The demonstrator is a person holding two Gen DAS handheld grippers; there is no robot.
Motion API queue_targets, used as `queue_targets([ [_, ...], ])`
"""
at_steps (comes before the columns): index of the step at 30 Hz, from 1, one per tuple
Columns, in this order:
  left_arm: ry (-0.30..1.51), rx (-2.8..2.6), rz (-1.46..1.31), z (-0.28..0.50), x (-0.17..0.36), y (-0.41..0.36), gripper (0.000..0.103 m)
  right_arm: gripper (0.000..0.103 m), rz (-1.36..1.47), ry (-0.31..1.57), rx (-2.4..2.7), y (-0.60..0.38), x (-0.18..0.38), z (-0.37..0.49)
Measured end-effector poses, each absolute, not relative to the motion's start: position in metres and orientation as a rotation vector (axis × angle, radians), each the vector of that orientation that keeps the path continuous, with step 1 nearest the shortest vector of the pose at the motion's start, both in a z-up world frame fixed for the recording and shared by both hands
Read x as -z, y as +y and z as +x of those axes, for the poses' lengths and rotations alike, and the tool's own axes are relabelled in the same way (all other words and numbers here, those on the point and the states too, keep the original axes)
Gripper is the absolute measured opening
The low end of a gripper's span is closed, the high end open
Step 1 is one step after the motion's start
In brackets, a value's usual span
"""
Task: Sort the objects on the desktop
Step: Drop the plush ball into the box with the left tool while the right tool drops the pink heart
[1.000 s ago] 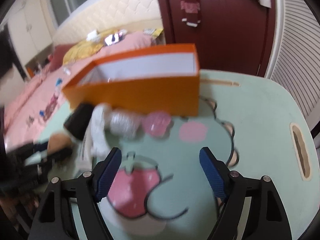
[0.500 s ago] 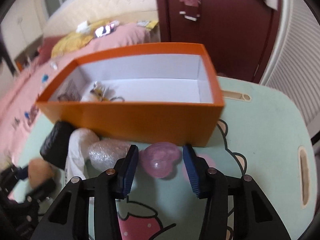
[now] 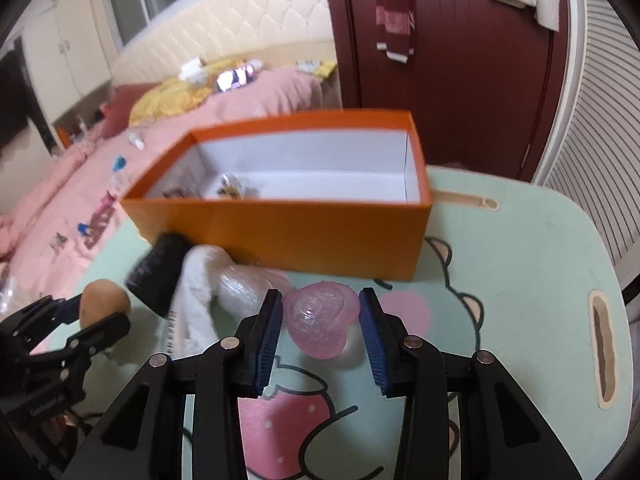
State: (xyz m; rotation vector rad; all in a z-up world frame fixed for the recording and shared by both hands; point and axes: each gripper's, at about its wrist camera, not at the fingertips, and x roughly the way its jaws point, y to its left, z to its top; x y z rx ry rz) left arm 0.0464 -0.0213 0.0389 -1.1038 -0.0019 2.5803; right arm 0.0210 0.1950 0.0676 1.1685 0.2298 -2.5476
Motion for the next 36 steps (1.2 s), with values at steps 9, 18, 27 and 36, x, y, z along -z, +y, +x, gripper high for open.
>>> queue_targets([
  [9,0.016,-2.61,-0.96,0.008,-0.087,-0.012,0.051,0.038,1.005,0.201,2.554,0.179,-0.102,0.011],
  [18,0.08,-2.582,-0.958,-0.052,-0.091,0.022,0.051,0.038,1.012,0.188,2.546,0.16,-0.099,-0.031],
  [27,0.089,-2.541,-1.074,-0.081,-0.062,0.037,0.051,0.038,1.104,0.168,2.535,0.158,-0.079,-0.062],
  [36,0.148,-2.545,-1.07,-0.08,-0.05,0.043,0.054,0.039,1.102,0.219,2.55,0.156,-0.074,-0.064],
])
